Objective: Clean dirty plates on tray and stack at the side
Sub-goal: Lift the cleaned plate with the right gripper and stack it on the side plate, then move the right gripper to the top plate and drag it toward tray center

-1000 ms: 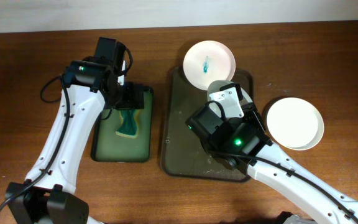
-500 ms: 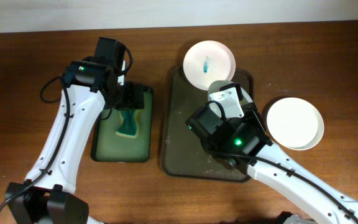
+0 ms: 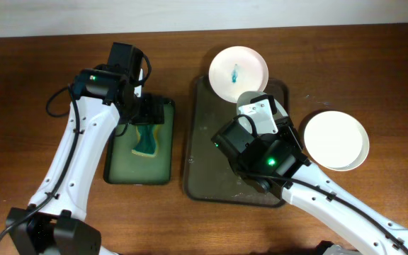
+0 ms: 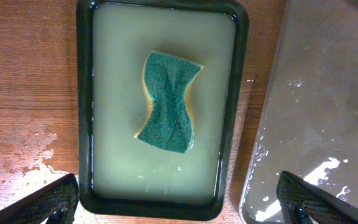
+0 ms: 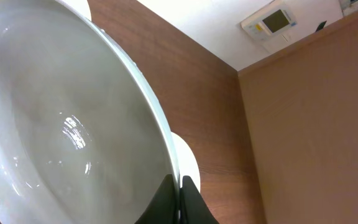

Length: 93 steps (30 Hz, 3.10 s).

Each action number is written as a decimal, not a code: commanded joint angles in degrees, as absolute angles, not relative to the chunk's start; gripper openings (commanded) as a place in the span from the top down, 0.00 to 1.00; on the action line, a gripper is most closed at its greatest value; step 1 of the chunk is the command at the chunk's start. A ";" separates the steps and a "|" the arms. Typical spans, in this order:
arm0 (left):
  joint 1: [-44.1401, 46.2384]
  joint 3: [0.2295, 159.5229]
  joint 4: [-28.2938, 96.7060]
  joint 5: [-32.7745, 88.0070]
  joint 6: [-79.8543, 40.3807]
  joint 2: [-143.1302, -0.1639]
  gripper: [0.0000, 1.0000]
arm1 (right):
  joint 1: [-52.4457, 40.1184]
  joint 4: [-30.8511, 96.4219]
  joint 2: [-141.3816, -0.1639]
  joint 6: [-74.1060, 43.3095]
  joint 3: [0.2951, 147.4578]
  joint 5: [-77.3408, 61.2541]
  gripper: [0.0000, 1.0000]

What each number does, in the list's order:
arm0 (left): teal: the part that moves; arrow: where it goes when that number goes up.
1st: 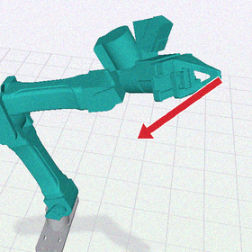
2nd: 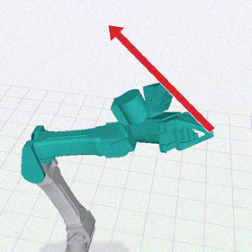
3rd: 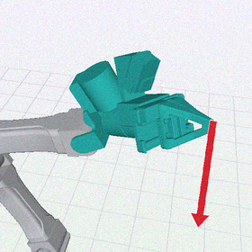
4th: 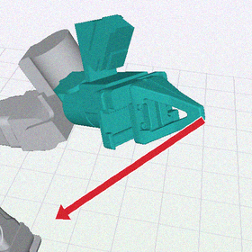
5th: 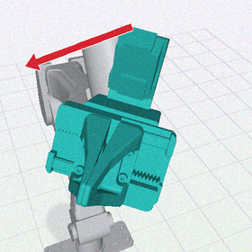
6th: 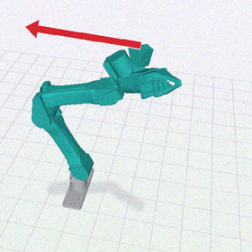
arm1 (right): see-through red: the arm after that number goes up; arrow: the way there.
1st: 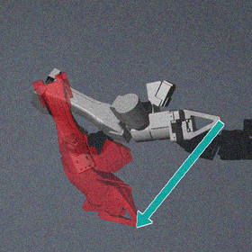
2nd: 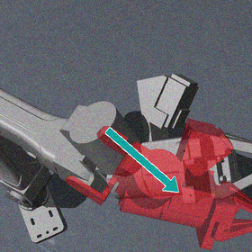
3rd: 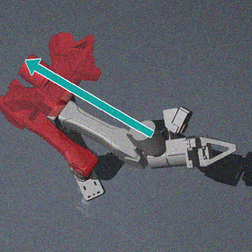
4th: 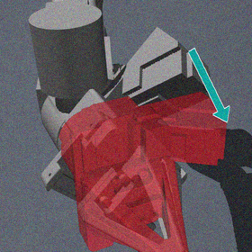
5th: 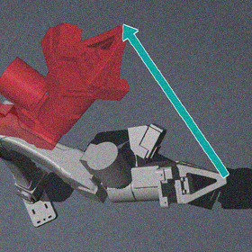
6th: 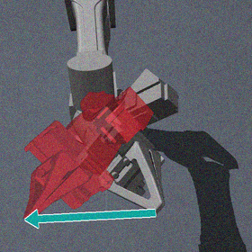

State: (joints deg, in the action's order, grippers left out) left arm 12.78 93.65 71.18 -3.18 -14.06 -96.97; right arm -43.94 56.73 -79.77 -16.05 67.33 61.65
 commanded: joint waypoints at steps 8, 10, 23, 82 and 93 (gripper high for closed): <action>12.73 94.06 71.24 -2.74 -13.58 -96.62 0.01 | -44.40 56.36 -78.46 -16.34 67.85 63.66 0.96; 12.73 94.06 71.24 -2.74 -13.58 -96.62 0.01 | -44.40 56.36 -78.46 -16.34 67.85 63.66 0.96; 12.73 94.06 71.22 -2.74 -13.58 -96.62 0.00 | -44.40 56.31 -78.46 -16.99 67.85 63.40 0.96; 12.73 94.06 71.24 -2.74 -13.58 -96.62 0.01 | -3.66 30.89 -127.59 -8.69 96.60 -9.76 0.59; 12.73 94.06 71.24 -2.72 -13.58 -96.62 0.01 | -2.98 52.23 -120.68 -15.53 96.62 -16.10 0.96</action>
